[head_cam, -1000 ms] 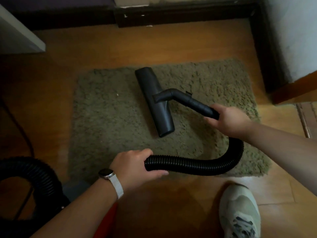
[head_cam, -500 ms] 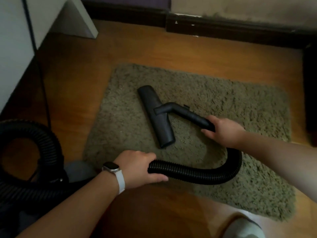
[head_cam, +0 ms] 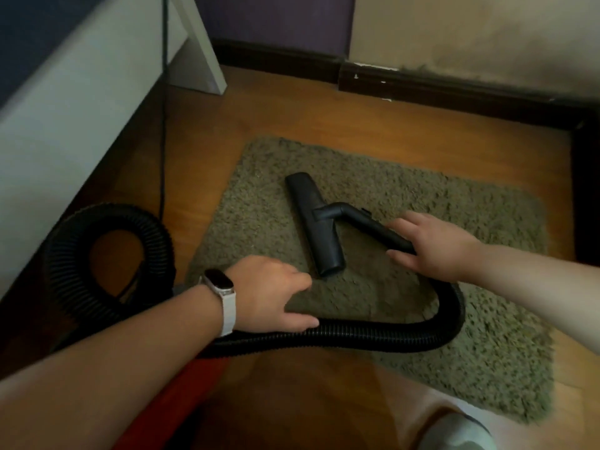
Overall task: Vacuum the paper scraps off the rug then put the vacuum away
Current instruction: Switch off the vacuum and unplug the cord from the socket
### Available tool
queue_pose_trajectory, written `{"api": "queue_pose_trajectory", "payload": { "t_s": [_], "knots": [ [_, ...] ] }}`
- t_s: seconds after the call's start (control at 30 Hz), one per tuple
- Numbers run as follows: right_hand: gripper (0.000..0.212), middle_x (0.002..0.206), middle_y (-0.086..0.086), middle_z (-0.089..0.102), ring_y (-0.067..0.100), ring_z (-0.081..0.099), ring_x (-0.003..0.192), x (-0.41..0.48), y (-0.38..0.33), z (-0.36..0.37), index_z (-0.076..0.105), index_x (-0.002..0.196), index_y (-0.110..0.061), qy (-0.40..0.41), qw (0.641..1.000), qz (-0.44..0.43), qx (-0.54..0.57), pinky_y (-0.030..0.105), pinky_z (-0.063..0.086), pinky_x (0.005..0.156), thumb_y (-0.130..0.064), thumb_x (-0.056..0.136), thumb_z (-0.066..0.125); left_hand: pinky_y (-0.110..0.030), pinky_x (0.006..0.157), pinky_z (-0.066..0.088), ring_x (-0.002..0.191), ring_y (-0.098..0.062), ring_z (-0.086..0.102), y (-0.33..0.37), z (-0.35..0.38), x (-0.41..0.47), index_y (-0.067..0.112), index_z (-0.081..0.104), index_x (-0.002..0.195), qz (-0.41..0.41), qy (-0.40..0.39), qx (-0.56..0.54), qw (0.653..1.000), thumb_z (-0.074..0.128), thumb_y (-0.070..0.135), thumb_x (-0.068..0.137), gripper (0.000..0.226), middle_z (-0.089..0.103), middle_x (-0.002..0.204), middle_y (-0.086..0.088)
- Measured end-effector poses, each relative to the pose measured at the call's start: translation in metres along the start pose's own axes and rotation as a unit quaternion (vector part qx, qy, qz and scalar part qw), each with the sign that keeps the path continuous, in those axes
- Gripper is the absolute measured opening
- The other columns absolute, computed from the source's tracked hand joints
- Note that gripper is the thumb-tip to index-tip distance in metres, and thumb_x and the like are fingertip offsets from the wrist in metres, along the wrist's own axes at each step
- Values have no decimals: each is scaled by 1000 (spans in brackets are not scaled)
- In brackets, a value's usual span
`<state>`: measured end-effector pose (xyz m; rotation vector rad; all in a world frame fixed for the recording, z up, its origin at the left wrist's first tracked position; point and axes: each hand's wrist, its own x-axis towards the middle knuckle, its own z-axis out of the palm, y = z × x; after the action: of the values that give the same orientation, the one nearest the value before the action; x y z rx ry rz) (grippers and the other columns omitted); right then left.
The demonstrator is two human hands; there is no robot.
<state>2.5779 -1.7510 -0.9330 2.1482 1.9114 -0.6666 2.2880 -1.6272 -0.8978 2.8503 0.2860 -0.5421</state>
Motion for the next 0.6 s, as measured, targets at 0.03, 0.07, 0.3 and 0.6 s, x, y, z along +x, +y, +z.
{"api": "queue_pose_trajectory", "payload": {
  "t_s": [0.03, 0.07, 0.3, 0.6],
  "knots": [
    [61, 138, -5, 43, 17, 46, 125, 3, -12, -13, 33, 148, -30, 3, 999, -35, -12, 31, 45, 100, -60, 96, 42, -35, 69, 50, 83, -13, 57, -6, -4, -8, 29, 55, 115, 4, 3, 4, 1000, 31, 79, 84, 64, 58, 92, 11],
    [60, 141, -5, 43, 17, 45, 127, 6, -25, -25, 34, 149, -29, 8, 997, -70, -23, 30, 43, 101, -59, 97, 42, -35, 69, 50, 83, -13, 58, -13, -6, -19, 29, 56, 116, 1, 14, -1, 1000, 31, 79, 84, 65, 59, 92, 11],
    [66, 153, -3, 38, 19, 37, 140, 44, -133, -80, 39, 149, -27, 59, 956, -277, -75, 32, 36, 112, -63, 94, 39, -29, 77, 52, 100, -13, 60, -48, -26, -110, 23, 62, 120, -25, 125, 17, 992, 43, 75, 85, 66, 64, 108, 8],
    [61, 145, 7, 50, 26, 48, 132, 65, -243, -123, 49, 142, -19, 139, 897, -418, -29, 44, 45, 107, -57, 94, 45, -44, 111, 35, 143, -23, 29, -88, -34, -234, 19, 33, 149, -132, 171, 45, 975, 52, 69, 82, 85, 31, 156, -6]
  ]
}}
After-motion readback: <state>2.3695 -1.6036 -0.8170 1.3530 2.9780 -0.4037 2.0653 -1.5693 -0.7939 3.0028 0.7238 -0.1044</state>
